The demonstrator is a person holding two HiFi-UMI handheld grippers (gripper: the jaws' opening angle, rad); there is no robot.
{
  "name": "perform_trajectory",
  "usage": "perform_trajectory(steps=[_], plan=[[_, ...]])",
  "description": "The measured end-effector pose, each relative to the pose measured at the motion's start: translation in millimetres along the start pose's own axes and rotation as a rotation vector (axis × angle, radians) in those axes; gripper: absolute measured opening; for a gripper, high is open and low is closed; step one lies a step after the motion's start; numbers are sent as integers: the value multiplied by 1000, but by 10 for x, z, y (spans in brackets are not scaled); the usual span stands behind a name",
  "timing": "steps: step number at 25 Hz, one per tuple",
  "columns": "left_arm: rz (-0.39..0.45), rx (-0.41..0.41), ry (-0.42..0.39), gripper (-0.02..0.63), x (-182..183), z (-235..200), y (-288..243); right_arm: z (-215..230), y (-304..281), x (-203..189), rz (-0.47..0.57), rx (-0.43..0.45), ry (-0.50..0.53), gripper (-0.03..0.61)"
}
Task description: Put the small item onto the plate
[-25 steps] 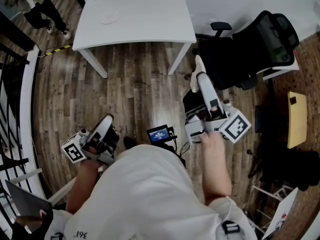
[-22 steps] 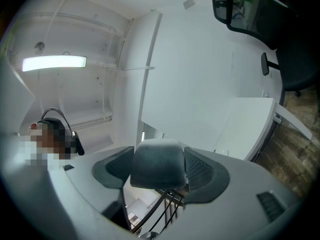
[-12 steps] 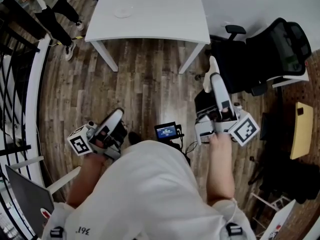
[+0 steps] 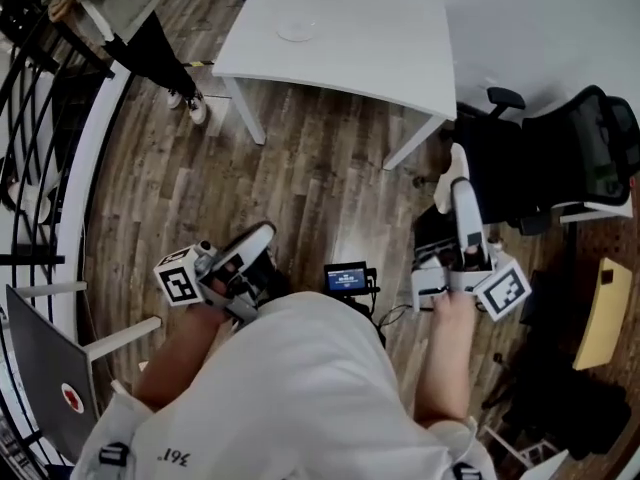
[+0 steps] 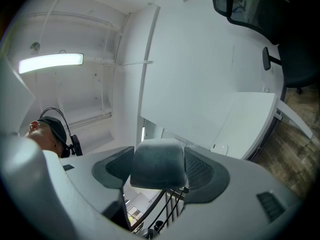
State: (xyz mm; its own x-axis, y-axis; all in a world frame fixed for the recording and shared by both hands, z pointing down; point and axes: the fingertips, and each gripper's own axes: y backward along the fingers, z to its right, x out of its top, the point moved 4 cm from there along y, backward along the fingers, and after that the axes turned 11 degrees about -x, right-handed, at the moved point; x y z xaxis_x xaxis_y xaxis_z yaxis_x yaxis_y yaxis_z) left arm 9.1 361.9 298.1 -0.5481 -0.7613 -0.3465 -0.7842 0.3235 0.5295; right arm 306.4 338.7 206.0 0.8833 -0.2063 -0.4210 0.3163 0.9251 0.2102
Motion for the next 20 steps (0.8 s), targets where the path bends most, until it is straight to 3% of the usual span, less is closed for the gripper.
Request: perform_trajectory(steps=[20], plan=[[93, 53, -66, 6, 153, 163, 310, -158, -428, -340, -140, 93, -25, 318]])
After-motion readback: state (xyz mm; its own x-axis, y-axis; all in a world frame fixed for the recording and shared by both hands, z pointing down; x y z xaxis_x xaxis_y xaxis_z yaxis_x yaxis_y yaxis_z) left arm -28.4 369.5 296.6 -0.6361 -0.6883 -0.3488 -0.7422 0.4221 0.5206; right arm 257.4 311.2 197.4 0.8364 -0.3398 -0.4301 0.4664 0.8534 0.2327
